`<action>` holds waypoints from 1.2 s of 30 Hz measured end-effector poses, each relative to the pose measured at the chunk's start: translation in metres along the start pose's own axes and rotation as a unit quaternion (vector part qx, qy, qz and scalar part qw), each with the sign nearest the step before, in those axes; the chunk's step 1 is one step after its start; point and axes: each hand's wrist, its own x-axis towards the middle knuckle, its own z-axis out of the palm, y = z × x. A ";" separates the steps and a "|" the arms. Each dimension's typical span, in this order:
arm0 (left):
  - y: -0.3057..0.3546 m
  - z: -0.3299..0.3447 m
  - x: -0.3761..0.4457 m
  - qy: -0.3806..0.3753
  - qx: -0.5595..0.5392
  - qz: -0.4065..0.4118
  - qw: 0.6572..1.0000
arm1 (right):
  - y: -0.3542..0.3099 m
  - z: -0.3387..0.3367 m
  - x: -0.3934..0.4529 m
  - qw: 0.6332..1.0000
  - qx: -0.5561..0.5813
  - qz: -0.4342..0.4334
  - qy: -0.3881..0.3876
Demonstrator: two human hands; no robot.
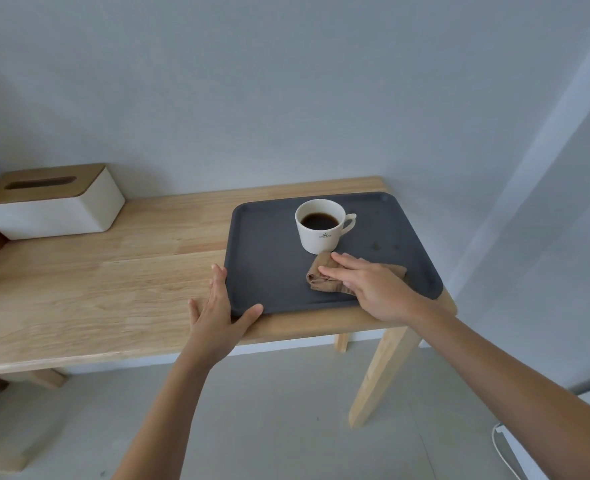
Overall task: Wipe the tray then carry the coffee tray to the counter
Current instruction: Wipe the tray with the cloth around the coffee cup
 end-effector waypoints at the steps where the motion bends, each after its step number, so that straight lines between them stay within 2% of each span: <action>1: 0.001 0.000 0.000 -0.004 0.004 -0.002 1.000 | -0.009 0.004 0.004 1.000 -0.003 -0.020 -0.009; 4: 0.003 -0.003 0.003 -0.022 0.021 -0.015 0.999 | -0.028 0.014 0.014 0.997 -0.015 -0.072 -0.030; 8: 0.015 -0.006 0.007 -0.053 0.078 -0.050 0.994 | -0.027 0.015 0.014 0.997 0.004 -0.070 -0.029; 11: 0.027 0.003 0.006 -0.041 0.130 -0.074 0.988 | -0.022 0.014 0.012 0.997 0.007 -0.068 -0.031; 22: 0.029 0.012 0.003 -0.023 0.176 -0.071 0.982 | 0.038 -0.021 -0.023 0.998 0.033 0.054 0.003; 28: 0.034 0.006 0.007 -0.046 0.196 -0.075 0.977 | 0.037 -0.033 -0.020 0.997 0.013 0.081 -0.008; 30: 0.043 0.002 0.014 -0.046 0.204 -0.058 0.976 | 0.033 -0.039 -0.012 0.994 0.049 0.092 0.023; 33: 0.067 0.003 0.034 -0.004 0.121 -0.009 0.993 | 0.028 -0.051 0.010 0.978 0.096 0.105 0.150; 34: 0.077 0.006 0.041 0.003 0.070 0.007 0.998 | 0.028 -0.052 0.020 0.974 0.107 0.114 0.166; 36: 0.094 0.014 0.054 -0.006 -0.029 0.035 0.999 | 0.030 -0.053 0.038 0.971 0.139 0.132 0.146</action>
